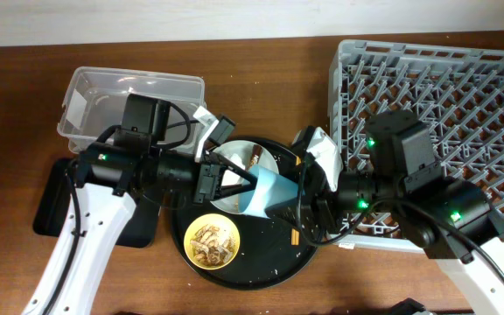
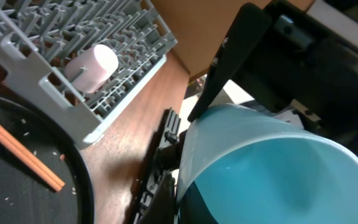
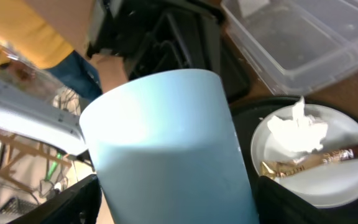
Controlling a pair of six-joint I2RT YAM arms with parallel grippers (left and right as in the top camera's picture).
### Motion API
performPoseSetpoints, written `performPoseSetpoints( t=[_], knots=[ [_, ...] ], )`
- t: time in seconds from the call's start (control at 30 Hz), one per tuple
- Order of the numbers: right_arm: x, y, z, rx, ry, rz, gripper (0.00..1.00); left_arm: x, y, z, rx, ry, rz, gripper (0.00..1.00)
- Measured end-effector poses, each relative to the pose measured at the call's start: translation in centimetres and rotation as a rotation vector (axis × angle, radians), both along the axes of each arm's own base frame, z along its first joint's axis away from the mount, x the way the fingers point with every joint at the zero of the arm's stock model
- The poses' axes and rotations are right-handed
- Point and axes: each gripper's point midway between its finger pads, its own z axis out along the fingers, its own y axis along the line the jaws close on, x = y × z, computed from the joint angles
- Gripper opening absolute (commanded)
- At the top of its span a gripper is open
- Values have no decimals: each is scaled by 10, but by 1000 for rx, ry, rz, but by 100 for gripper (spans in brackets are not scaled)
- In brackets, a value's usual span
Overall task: Sort waste into correct bins and load items into the dishwasher rack
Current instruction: 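Place the blue cup upside down in the dish rack with the right gripper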
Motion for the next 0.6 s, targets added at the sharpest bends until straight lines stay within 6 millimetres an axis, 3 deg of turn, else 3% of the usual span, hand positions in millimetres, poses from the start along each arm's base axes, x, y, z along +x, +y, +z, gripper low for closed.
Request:
performPoseSetpoints(
  t=[0.17,0.23,0.27,0.33,0.37,0.4,0.47,0.5,0.57,0.6],
  knots=[
    [-12,6,9,50,-65,116,77,-1,7,21,-126,0,-27,0],
    [-13,8,14,73,-87,133,70,-1,10,27,-160,3,-27,0],
    [-12,9,16,77,-94,136,59,-1,11,29,-169,4,-30,0],
    [-12,9,16,81,-92,134,55,-2,11,31,-183,0,-36,1],
    [-12,9,17,83,-91,134,52,-2,11,31,-185,-3,-37,9],
    [-12,8,17,84,-89,134,48,-2,11,31,-186,-7,-38,37],
    [-14,9,19,92,-91,143,47,-1,11,29,-174,-7,-32,84],
    [-18,9,22,100,-100,150,47,1,13,23,-139,4,-11,97],
    [-12,-2,26,83,-97,60,47,4,14,15,-95,8,13,99],
    [-1,-19,25,56,-73,-62,47,7,16,9,-63,8,31,99]
  ],
)
